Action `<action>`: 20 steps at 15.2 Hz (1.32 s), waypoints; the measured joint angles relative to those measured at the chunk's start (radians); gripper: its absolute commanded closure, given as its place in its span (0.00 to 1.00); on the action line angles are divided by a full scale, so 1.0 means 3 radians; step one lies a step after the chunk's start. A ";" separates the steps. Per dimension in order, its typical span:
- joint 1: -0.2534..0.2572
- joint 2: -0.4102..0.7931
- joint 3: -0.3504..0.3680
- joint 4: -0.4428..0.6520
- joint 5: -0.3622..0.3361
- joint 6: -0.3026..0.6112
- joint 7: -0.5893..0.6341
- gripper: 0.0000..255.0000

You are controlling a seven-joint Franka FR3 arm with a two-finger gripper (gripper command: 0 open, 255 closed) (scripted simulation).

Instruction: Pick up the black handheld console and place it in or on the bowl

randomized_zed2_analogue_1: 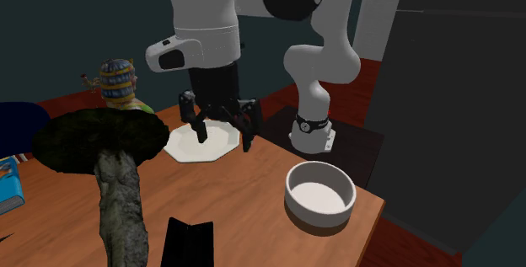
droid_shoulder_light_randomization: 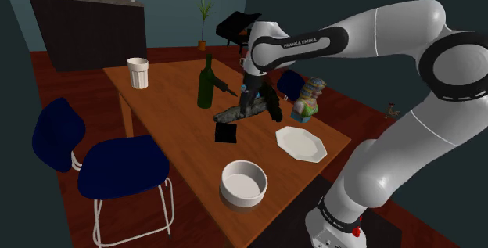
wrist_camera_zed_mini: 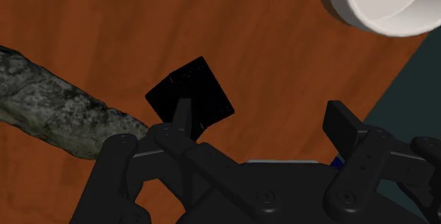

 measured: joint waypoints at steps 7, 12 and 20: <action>0.0041 0.0793 0.0011 0.0340 -0.0002 0.0548 -0.0234 0.00; 0.0072 0.1465 0.0050 0.0802 -0.0008 0.0830 -0.0360 0.00; 0.0079 0.1838 0.0065 0.0890 -0.0015 0.1138 -0.0405 0.00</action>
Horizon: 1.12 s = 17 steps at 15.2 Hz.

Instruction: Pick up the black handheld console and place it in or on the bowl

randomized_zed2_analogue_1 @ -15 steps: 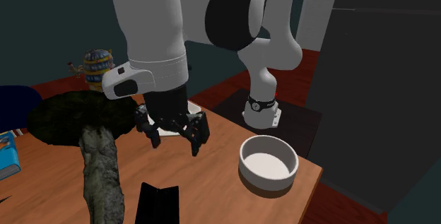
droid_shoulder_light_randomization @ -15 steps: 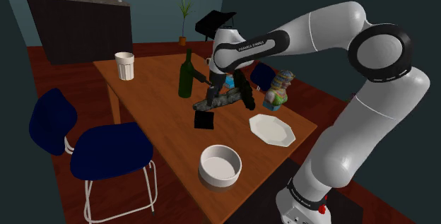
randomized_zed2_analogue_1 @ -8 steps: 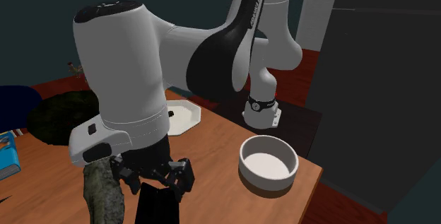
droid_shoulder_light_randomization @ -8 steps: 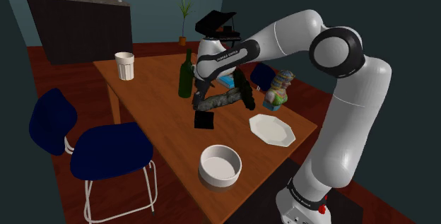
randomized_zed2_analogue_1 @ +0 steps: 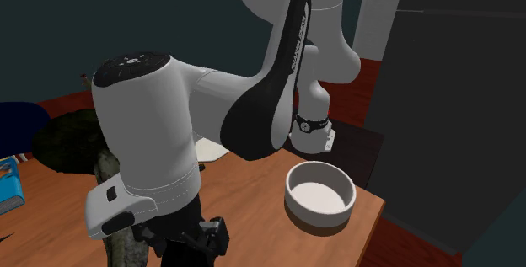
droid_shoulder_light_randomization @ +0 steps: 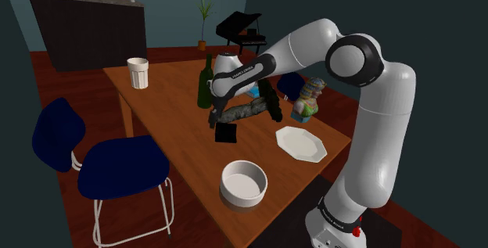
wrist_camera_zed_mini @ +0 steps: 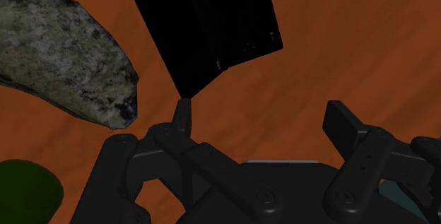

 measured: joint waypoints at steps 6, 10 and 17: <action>0.0002 0.0043 0.0001 -0.0010 0.0000 0.0054 0.0002 0.00; 0.0002 0.0043 0.0001 -0.0009 0.0000 0.0054 0.0002 1.00; 0.0002 0.0043 0.0001 -0.0009 0.0000 0.0054 0.0002 1.00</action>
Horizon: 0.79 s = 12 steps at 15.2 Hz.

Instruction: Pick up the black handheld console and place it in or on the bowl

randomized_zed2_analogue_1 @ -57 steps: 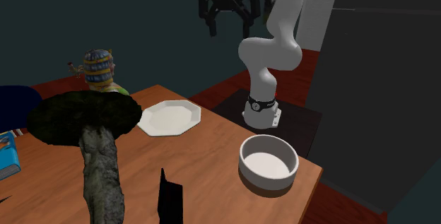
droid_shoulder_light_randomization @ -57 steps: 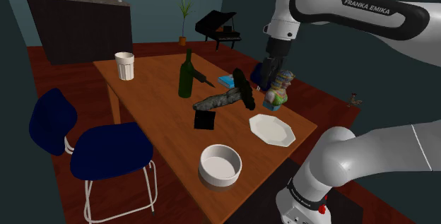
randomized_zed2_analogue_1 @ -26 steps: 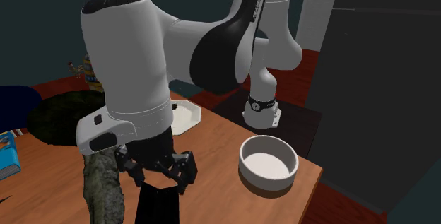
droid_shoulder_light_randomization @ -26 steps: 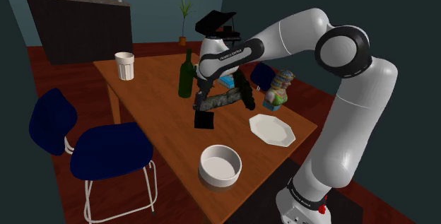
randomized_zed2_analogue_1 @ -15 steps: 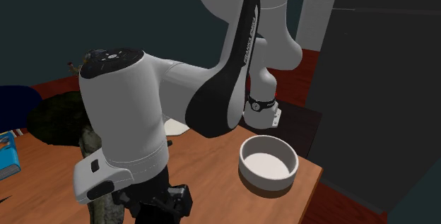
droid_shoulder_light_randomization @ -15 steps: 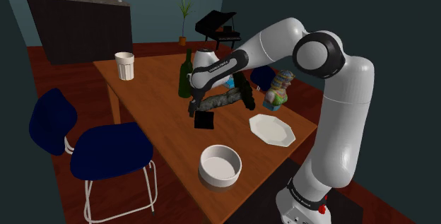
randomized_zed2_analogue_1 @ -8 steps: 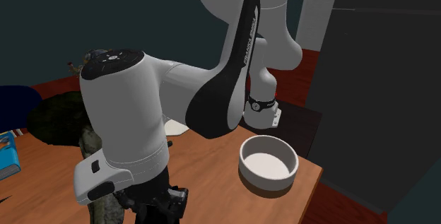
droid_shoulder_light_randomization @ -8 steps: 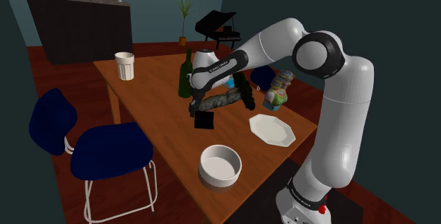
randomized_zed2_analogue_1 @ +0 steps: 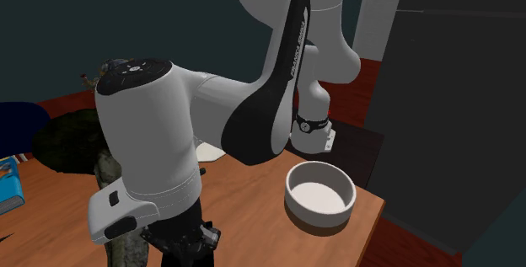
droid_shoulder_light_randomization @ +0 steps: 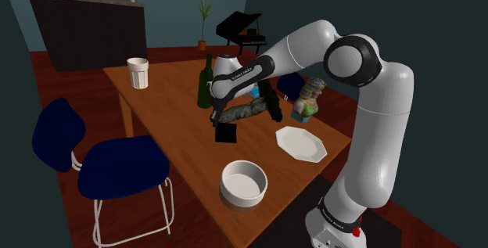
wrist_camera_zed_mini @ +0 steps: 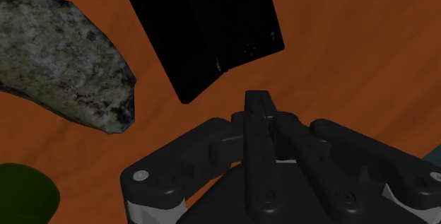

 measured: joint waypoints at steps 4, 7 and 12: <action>-0.0237 0.0295 0.0080 0.0518 0.0315 -0.0507 -0.0358 0.00; -0.0692 0.1323 0.0208 0.2204 0.0792 -0.2062 -0.0828 0.00; -0.0929 0.2102 0.0336 0.3423 0.0984 -0.3093 -0.0936 0.00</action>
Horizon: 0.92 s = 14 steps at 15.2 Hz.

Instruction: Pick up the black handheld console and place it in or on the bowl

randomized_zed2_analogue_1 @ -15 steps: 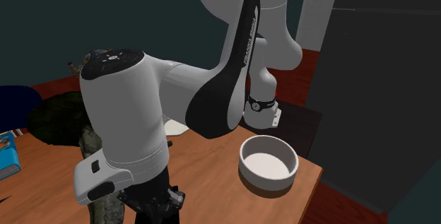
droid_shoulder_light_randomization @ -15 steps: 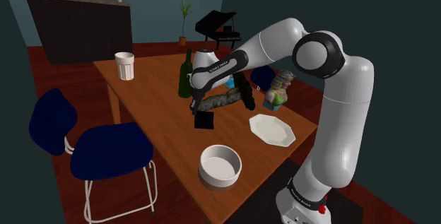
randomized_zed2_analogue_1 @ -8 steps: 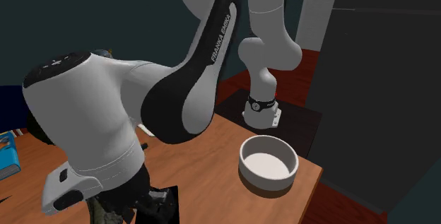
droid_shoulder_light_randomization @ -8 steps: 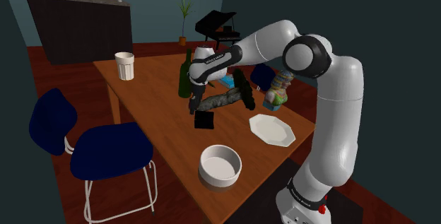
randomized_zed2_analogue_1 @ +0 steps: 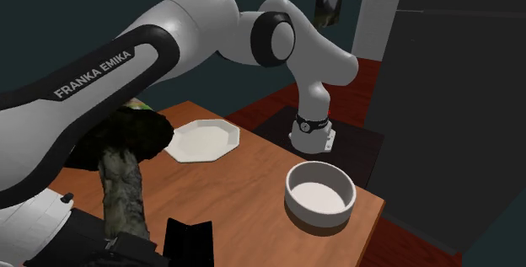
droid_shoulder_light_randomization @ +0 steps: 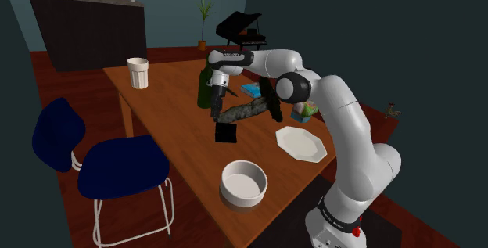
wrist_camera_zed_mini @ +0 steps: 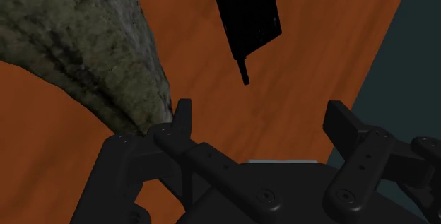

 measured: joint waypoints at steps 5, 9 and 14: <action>0.0025 -0.0089 -0.0005 -0.0188 0.0018 0.0094 -0.0015 0.00; 0.0020 -0.0144 -0.0015 -0.0272 0.0026 0.0161 -0.0049 0.00; 0.0048 -0.0111 -0.0026 -0.0362 0.0029 0.0268 -0.0018 1.00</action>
